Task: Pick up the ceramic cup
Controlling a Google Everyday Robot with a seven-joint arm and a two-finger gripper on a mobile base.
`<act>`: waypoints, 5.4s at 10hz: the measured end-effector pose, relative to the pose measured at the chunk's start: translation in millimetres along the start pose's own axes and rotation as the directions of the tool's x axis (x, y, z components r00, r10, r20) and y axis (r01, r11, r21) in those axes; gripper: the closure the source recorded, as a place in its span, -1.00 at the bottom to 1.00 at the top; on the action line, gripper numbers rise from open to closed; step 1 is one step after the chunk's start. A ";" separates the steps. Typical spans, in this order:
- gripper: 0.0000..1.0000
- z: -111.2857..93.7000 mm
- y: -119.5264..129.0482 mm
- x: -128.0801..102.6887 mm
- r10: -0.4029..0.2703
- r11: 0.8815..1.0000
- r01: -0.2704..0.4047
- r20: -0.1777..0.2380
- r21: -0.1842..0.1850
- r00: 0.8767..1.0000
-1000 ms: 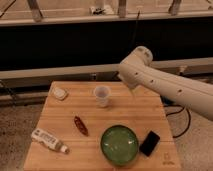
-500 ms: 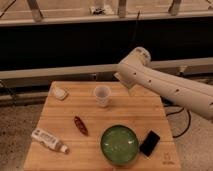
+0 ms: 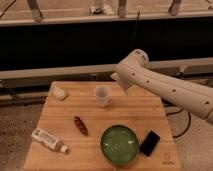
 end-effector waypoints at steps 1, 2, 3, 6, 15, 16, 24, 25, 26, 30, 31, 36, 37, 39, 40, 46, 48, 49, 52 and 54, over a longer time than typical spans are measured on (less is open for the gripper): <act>-0.60 4.6 -3.5 -5.8 -0.012 1.000 0.012 0.009 0.006 1.000; -0.60 6.4 -2.8 -4.9 -0.023 1.000 0.023 0.014 0.007 1.000; -0.60 8.9 -1.2 -4.8 -0.028 1.000 0.028 0.023 0.008 0.999; -0.60 26.1 -4.6 -19.0 -0.078 0.997 0.077 0.055 0.012 0.995; -0.60 68.6 -6.3 -54.1 -0.236 0.970 0.241 0.149 -0.016 0.960; -0.60 72.8 -5.8 -58.2 -0.246 0.967 0.253 0.160 -0.023 0.956; -0.60 93.1 -4.1 -71.5 -0.294 0.948 0.311 0.201 -0.060 0.934; -0.53 94.3 -3.7 -71.5 -0.295 0.948 0.314 0.204 -0.062 0.933; -0.56 95.2 -3.4 -71.1 -0.297 0.947 0.315 0.205 -0.063 0.933; -0.57 99.8 -1.6 -71.1 -0.302 0.944 0.323 0.218 -0.069 0.928; -0.57 101.2 -1.1 -70.6 -0.303 0.943 0.325 0.222 -0.070 0.927; -0.29 104.0 0.1 -69.2 -0.310 0.940 0.334 0.232 -0.071 0.922; -0.43 105.2 1.2 -68.7 -0.311 0.939 0.335 0.234 -0.073 0.921; -0.40 105.3 2.1 -69.1 -0.317 0.937 0.342 0.234 -0.075 0.919; -0.26 100.9 -0.4 -68.3 -0.323 0.935 0.348 0.231 -0.075 0.918; 0.92 97.5 -0.7 -68.2 -0.344 0.926 0.370 0.229 -0.079 0.910; 1.00 95.8 -1.8 -72.0 -0.354 0.921 0.381 0.233 -0.082 0.906; 1.00 89.2 -4.9 -72.2 -0.362 0.917 0.389 0.234 -0.084 0.903; 1.00 69.4 -13.5 -71.1 -0.390 0.904 0.419 0.233 -0.086 0.891; 1.00 68.5 -15.0 -73.9 -0.398 0.900 0.427 0.237 -0.086 0.886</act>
